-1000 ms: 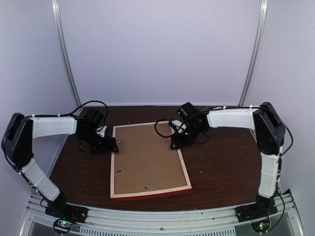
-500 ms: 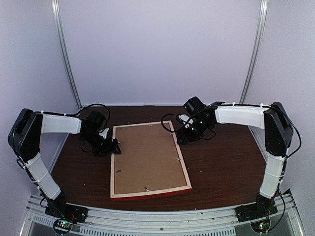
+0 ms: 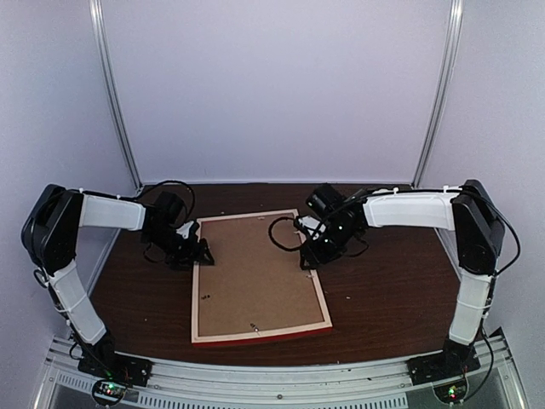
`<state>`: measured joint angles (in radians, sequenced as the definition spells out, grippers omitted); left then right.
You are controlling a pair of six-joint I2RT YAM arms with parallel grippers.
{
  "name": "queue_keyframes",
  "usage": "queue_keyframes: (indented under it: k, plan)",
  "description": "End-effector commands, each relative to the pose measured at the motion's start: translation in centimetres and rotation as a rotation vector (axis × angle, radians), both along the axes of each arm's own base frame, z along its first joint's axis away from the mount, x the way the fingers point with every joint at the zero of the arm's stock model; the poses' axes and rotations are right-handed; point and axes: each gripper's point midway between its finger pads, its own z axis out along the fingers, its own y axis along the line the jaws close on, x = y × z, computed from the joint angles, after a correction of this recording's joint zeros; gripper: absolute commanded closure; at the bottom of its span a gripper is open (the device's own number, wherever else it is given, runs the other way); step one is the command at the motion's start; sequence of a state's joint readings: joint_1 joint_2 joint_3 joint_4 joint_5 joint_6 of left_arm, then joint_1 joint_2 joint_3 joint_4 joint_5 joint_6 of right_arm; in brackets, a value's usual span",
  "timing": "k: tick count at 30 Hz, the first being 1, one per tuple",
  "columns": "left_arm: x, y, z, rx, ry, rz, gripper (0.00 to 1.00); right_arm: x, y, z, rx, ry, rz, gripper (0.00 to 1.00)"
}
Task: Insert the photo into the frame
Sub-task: Press the fastener onto the backboard.
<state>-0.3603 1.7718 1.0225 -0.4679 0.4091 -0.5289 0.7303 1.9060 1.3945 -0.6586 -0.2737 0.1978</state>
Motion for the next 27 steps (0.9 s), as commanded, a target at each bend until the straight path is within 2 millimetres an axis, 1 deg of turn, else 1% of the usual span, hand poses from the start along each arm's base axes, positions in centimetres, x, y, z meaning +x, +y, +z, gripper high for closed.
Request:
queue_keyframes:
  k: [1, 5, 11, 18, 23, 27]
  plan:
    - [0.6, -1.4, -0.3, -0.078, 0.002, -0.032, 0.25, -1.2, 0.5, -1.5, -0.014, 0.028, 0.018, 0.46]
    - [0.6, -1.6, -0.4, -0.091, 0.006, -0.04, 0.26, -1.9, 0.6, -2.3, -0.028, 0.043, 0.026, 0.47]
    - [0.7, -1.7, -0.3, -0.09, 0.002, -0.038, 0.27, -2.7, 0.1, -3.4, -0.039, 0.065, 0.012, 0.48]
    - [0.9, -1.7, -0.2, -0.086, -0.004, -0.035, 0.27, -3.9, 0.4, -4.3, -0.043, 0.09, 0.022, 0.49]
    - [0.9, -1.5, -0.1, -0.079, -0.011, -0.032, 0.27, -4.8, 0.9, -4.4, -0.04, 0.101, 0.031, 0.5]
    - [0.9, -1.2, 0.1, -0.06, -0.021, -0.027, 0.27, -5.3, 1.0, -3.9, -0.035, 0.096, 0.026, 0.5]
